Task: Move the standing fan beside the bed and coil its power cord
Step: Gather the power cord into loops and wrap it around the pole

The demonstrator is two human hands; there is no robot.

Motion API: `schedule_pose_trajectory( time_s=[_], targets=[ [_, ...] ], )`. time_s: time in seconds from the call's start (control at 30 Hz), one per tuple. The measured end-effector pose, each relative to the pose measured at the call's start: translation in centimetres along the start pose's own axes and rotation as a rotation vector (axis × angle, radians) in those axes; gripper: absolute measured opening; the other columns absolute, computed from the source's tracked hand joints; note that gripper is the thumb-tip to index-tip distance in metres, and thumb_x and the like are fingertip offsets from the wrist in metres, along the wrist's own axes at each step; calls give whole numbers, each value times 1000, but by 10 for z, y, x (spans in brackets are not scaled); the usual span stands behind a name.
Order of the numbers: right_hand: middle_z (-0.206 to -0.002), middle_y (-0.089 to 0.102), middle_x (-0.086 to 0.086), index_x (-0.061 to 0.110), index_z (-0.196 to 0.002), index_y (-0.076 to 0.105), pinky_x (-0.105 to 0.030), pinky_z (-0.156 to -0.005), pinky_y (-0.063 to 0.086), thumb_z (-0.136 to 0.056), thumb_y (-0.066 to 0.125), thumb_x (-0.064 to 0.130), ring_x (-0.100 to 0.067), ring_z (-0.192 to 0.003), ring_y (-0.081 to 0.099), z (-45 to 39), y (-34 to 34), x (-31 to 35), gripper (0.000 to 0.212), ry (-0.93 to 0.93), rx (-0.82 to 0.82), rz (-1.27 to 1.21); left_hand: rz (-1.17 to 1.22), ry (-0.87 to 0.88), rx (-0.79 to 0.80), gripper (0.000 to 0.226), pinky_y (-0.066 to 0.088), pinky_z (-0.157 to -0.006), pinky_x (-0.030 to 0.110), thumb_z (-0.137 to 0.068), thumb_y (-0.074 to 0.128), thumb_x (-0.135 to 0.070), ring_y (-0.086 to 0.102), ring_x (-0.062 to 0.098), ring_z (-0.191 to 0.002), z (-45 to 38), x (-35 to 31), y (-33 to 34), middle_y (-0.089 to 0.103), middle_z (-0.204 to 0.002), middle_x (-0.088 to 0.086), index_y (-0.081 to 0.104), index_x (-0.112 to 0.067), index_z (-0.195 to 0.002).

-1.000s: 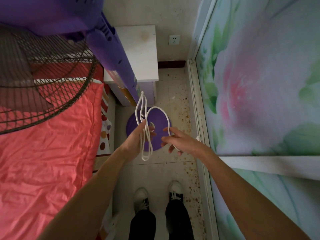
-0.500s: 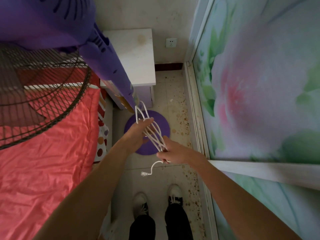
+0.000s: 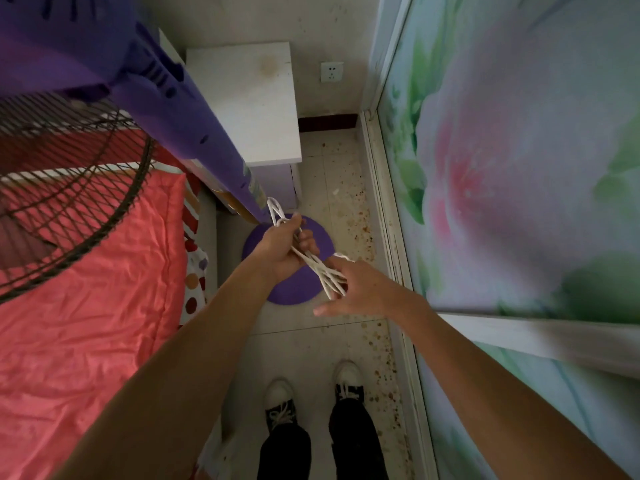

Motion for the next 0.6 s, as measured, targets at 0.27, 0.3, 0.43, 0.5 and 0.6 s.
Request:
schedule_pose_trajectory(
  time_s=[0.27,0.3,0.43,0.5,0.6],
  targets=[
    [-87,60,5,26,-85,59,-36,-90,45,-86,69,46,-14,-87,54,8,-15,-27,22,-219,-56,344,44,-90,-97,46,25,-39,19,-100,48,-35,22,11,-40,-9,2,-13,24,-48,-2,37,-15,-60],
    [-95,64,-2,14,-92,66,-40,-94,47,-94,63,31,-19,-98,58,8,-17,-31,17,-235,-159,314,61,-103,-97,47,26,-40,19,-99,50,-34,22,11,-39,-9,1,-13,24,-47,-2,36,-16,-57],
    [-88,62,-9,0,-93,63,-33,-72,48,-101,50,15,-22,-81,59,2,-21,-38,21,-124,-451,160,66,-66,-52,45,52,-57,29,-95,49,-31,40,16,-39,-8,-7,-9,38,-44,2,40,-15,-54],
    [-73,55,-3,4,-90,60,-28,-58,40,-103,45,20,-12,-60,48,0,-22,-39,25,-53,-451,97,-110,-41,-53,43,51,-67,31,-93,49,-32,52,17,-52,-9,-13,-12,52,-52,3,48,-16,-54],
    [-66,50,3,10,-96,57,-18,-48,36,-104,41,28,-6,-52,40,-2,-21,-40,26,-36,-468,12,-310,-46,-63,43,32,-49,25,-93,51,-34,41,12,-52,-10,-16,-21,48,-61,0,54,-17,-54]
  ],
)
Point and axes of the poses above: each hand's wrist, its own z-axis away from the middle knuckle, its own y-axis out of the palm, x = y × z, the point moved 1 cm from there along -z, towards the middle knuckle
